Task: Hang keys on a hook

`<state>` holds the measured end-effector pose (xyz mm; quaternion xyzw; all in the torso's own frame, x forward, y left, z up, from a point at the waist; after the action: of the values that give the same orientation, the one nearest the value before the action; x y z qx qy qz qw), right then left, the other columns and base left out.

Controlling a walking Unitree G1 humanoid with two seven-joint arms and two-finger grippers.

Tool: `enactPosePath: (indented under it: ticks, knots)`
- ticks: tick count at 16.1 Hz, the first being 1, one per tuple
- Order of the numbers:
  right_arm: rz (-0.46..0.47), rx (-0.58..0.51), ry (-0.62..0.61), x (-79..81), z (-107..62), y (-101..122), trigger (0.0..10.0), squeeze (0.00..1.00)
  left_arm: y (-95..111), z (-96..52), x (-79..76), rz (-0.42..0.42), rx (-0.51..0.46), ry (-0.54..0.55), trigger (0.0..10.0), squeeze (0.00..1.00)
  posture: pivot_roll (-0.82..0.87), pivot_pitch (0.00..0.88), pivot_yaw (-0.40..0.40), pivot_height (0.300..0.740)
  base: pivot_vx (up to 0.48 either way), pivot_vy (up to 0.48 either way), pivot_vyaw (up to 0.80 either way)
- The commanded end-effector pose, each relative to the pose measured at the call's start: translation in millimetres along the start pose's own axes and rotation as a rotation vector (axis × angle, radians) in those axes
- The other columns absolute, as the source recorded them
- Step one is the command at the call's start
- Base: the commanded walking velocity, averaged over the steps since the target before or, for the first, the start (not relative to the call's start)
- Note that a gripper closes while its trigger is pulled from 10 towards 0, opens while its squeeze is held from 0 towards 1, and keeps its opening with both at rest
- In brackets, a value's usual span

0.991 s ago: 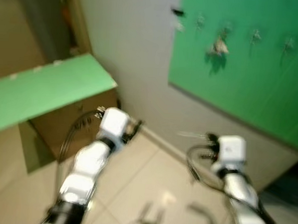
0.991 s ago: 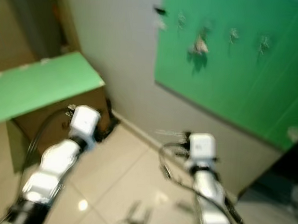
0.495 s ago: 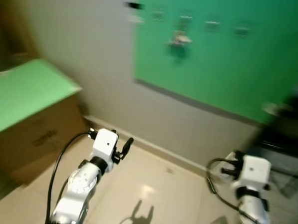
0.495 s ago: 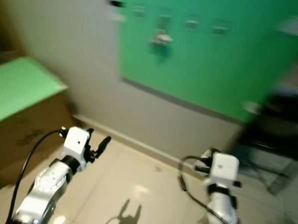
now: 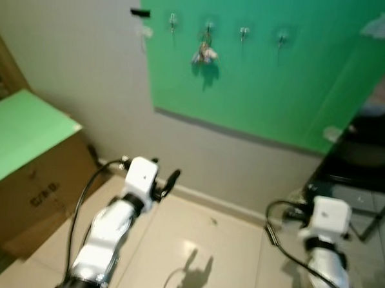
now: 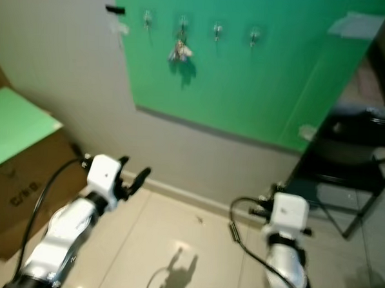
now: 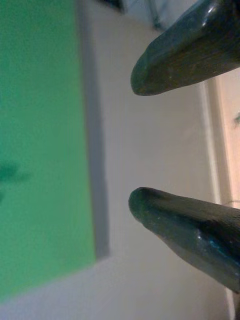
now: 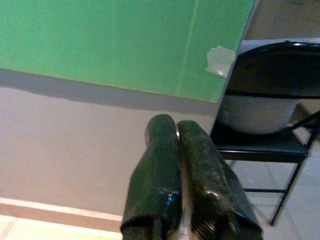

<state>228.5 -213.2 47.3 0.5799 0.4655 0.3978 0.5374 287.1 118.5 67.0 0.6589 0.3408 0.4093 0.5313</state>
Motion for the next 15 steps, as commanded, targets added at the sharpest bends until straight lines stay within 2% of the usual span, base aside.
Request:
enactPosePath:
  ticks: [1,3,6,12,15]
  knots:
    - [0.019,-0.028,0.032,10.7,3.3,6.2,0.0,0.0,-2.0,-6.3,10.5,0.003,0.001,0.043,10.0,0.0,-0.13,0.0,0.048,0.722,0.431,0.0,0.0]
    - [0.02,-0.037,0.048,13.0,7.2,9.4,0.0,0.0,-2.6,-5.4,8.8,0.01,0.003,0.039,10.0,0.0,-0.13,0.0,0.043,0.722,0.431,0.0,0.0]
    - [0.024,-0.085,0.075,16.8,21.9,26.9,0.0,0.0,4.8,2.5,10.4,0.039,-0.013,0.018,10.0,0.0,-0.13,0.0,0.041,0.722,0.42,0.0,0.0]
    - [0.034,-0.095,0.103,24.5,27.4,32.9,0.0,0.0,8.3,11.9,7.3,0.061,-0.008,-0.029,10.0,0.0,-0.13,0.0,0.047,0.722,0.418,0.041,0.0]
    - [0.037,-0.128,0.214,37.3,35.1,57.6,0.0,0.0,10.1,14.4,9.1,0.061,-0.018,-0.026,10.0,0.0,-0.14,0.0,0.054,0.722,0.0,0.0,0.0]
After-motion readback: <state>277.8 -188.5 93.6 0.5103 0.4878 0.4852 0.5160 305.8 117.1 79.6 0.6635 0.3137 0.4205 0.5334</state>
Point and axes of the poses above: a point about 5 cm out from each wrist's last joint towards the gripper, its own z axis pointing out of the wrist towards the gripper, its own y axis along the axis of the wrist's last joint, x = y × z, the point moved 2 cm from there along z, pointing out of the wrist towards the gripper, and after that the axes turned 6 degrees about z, right-handed, at the moved point
